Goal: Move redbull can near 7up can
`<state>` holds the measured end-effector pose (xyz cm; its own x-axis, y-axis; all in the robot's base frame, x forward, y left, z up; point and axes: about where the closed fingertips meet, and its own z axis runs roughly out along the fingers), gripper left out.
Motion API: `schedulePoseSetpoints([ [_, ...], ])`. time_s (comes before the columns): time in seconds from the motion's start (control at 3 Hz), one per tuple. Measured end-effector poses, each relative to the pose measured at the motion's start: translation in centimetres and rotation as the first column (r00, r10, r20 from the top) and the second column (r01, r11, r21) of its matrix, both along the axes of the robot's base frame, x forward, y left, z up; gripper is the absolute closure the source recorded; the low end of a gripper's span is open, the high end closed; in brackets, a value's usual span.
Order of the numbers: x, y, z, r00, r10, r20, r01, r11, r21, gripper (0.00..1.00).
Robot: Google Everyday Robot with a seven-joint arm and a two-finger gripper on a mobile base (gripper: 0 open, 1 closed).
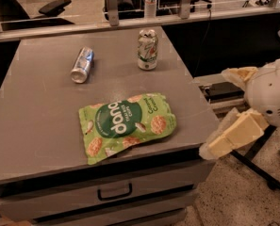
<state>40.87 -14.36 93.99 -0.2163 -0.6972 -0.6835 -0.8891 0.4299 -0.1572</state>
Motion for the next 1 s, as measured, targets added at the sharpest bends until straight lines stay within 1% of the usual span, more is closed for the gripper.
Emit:
schedulePoseSetpoints([
  [0.33,-0.4,4.6,-0.2,0.9933,0.077,0.086,-0.088,0.987,0.132,0.0],
  [0.67,-0.8,7.6,1.6,0.9826,0.123,0.14,-0.151,0.964,0.218,0.0],
  [1.0,-0.8,7.6,1.7,0.9839,0.117,0.135,-0.145,0.964,0.222,0.0],
])
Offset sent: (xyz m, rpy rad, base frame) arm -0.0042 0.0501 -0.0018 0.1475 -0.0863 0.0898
